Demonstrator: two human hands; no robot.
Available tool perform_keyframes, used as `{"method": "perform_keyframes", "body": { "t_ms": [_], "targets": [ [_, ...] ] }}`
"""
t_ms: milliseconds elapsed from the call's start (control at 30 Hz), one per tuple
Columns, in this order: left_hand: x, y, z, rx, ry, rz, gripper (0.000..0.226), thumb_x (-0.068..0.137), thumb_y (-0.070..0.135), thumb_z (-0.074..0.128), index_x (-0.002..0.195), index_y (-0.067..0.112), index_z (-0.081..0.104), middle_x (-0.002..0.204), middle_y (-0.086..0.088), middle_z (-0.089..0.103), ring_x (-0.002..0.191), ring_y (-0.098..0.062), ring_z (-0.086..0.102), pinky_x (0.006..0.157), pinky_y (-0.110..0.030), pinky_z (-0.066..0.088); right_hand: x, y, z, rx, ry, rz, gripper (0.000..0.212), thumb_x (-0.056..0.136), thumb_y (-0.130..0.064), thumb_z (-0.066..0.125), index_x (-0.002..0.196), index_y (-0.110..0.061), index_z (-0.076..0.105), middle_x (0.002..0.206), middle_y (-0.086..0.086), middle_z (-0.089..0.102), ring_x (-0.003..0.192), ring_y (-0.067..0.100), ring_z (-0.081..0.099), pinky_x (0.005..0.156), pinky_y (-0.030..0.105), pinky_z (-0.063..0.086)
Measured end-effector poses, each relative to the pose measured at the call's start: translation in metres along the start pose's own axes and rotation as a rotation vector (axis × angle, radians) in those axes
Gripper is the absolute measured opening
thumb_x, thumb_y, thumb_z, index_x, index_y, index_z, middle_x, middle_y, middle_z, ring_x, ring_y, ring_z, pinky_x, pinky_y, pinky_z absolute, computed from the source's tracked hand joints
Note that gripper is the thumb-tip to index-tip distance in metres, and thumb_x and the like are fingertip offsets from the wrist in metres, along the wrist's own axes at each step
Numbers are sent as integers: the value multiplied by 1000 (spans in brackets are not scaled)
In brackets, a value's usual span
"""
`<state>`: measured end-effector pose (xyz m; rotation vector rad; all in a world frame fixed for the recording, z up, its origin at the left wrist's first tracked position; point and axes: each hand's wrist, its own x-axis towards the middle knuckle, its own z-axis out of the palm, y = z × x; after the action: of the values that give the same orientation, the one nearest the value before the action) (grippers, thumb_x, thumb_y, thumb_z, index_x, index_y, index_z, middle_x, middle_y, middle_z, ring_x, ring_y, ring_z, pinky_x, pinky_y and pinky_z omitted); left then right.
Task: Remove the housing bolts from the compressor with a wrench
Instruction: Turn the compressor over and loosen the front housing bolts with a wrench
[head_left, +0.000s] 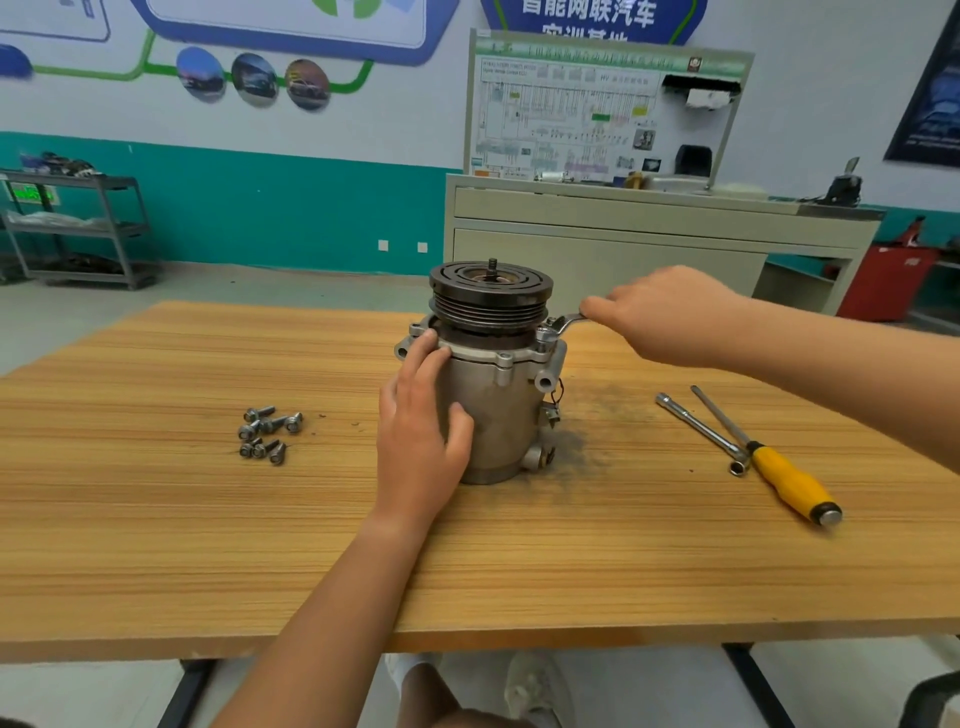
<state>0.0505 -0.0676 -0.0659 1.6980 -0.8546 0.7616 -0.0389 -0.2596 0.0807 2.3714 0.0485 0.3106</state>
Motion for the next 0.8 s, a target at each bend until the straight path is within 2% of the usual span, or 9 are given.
{"method": "perform_keyframes", "body": {
  "t_ms": [100, 200, 267, 333, 400, 467, 533, 633, 800],
  "targets": [
    [0, -1, 0, -2, -7, -9, 54, 81, 7, 49, 134, 8, 42, 145, 10, 28, 128, -18, 31, 100, 1, 13, 17, -6, 17, 23, 116, 0, 36, 89, 4, 46, 123, -9, 45, 104, 8, 65, 95, 25, 60, 102, 37, 34],
    [0, -3, -1, 2, -25, -9, 58, 77, 4, 48, 135, 10, 41, 145, 12, 27, 128, -21, 32, 99, 2, 13, 22, -18, 29, 145, 193, 62, 36, 88, 9, 44, 122, -1, 50, 116, 17, 62, 106, 29, 59, 107, 40, 29],
    [0, -5, -4, -3, -46, 1, 64, 72, 0, 47, 135, 11, 40, 145, 12, 27, 129, -17, 30, 100, 1, 12, 19, -19, 28, 231, 303, 126, 32, 89, 8, 45, 119, 1, 54, 104, 21, 65, 92, 34, 63, 94, 45, 41],
    [1, -8, -5, 6, -61, 26, 68, 69, -7, 47, 135, 10, 41, 146, 10, 27, 129, -10, 25, 102, 0, 12, 9, -15, 18, 422, 497, 293, 29, 91, 2, 47, 119, -1, 55, 75, 21, 63, 63, 33, 60, 58, 40, 45],
    [2, -11, -5, 30, -48, 42, 71, 67, -17, 48, 134, 7, 43, 145, 7, 28, 129, -3, 23, 105, -2, 12, -7, -12, 3, 699, 594, 441, 36, 95, -7, 44, 131, -7, 44, 69, 17, 59, 58, 31, 56, 50, 39, 43],
    [3, -10, -3, 51, -30, 38, 72, 67, -22, 48, 133, 5, 44, 143, 7, 29, 129, 1, 21, 105, -2, 13, -24, -15, -7, 828, 529, 473, 40, 97, -13, 40, 136, -13, 36, 63, 10, 54, 55, 29, 54, 48, 37, 43],
    [3, -9, -2, 63, -20, 35, 71, 67, -23, 48, 132, 5, 44, 142, 7, 30, 128, 3, 21, 105, -2, 13, -37, -22, -12, 666, 332, 441, 37, 96, -14, 39, 132, -16, 42, 59, 2, 48, 52, 24, 50, 45, 29, 36],
    [2, -7, -4, 88, -21, 27, 71, 68, -22, 47, 133, 6, 44, 144, 7, 31, 128, 4, 21, 106, -14, 21, -43, -37, -17, 459, 30, 434, 33, 94, -15, 37, 124, -22, 49, 75, 4, 54, 69, 25, 54, 54, 29, 39],
    [2, -2, -7, 123, -34, 19, 70, 68, -22, 48, 133, 4, 46, 147, -7, 37, 131, -15, 34, 103, -31, 29, -37, -50, -26, 410, -7, 408, 39, 90, -9, 37, 125, -23, 47, 61, -2, 36, 55, 17, 37, 46, 27, 27]
  ]
}}
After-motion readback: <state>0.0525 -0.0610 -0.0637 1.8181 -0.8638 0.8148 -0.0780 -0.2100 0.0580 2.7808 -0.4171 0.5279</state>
